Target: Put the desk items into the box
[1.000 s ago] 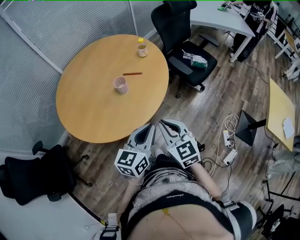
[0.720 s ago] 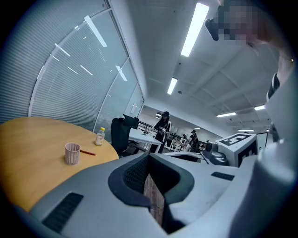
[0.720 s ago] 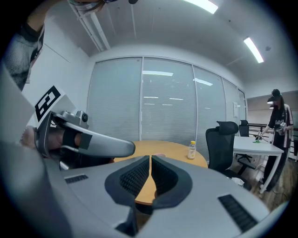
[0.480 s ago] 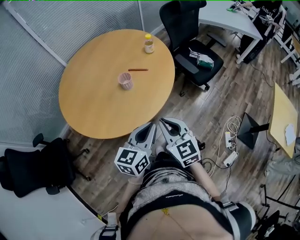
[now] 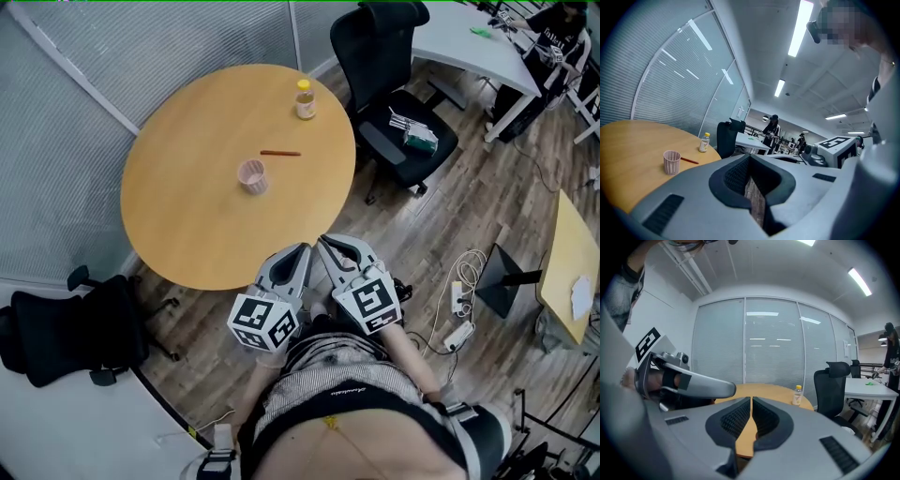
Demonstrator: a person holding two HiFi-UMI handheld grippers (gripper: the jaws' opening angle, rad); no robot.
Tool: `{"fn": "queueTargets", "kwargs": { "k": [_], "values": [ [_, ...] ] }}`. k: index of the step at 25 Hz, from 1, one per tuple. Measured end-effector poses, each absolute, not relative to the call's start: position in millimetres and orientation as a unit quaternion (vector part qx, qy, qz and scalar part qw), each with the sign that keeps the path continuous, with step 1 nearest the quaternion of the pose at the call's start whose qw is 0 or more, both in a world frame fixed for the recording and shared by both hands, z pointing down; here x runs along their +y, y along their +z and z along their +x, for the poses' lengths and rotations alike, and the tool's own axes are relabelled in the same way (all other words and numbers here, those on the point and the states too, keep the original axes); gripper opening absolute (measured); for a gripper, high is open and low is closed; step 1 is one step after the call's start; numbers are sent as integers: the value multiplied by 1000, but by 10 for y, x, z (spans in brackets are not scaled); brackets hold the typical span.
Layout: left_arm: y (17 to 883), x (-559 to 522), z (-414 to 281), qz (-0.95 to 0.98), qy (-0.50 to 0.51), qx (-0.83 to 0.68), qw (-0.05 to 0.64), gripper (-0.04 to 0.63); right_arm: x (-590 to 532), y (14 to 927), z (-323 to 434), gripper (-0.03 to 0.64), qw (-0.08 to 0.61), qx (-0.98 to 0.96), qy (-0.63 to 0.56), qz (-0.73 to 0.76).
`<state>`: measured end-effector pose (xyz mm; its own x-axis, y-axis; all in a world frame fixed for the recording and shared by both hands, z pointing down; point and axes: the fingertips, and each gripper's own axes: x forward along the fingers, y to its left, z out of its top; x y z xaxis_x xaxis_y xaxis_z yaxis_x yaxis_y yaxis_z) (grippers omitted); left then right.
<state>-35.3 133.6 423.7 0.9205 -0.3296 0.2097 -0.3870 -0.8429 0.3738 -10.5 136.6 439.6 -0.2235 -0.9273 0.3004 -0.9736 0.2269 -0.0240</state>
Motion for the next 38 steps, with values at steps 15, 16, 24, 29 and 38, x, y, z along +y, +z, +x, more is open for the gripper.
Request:
{"fn": "queueTargets", "kwargs": {
  "k": [15, 16, 24, 29, 38],
  "values": [
    [4224, 804, 403, 951, 67, -224, 205, 18, 762, 4367, 627, 29, 109, -805, 98, 574],
    [4213, 762, 438, 949, 65, -230, 204, 18, 721, 4355, 666, 29, 108, -809, 96, 570],
    [4199, 554, 673, 938, 50, -277, 204, 18, 516, 4335, 919, 29, 109, -833, 86, 535],
    [4197, 500, 701, 928, 42, -308, 205, 18, 427, 4312, 963, 29, 109, -849, 80, 511],
    [4220, 270, 557, 912, 36, -349, 211, 18, 188, 4359, 854, 29, 113, -866, 83, 479]
  ]
}}
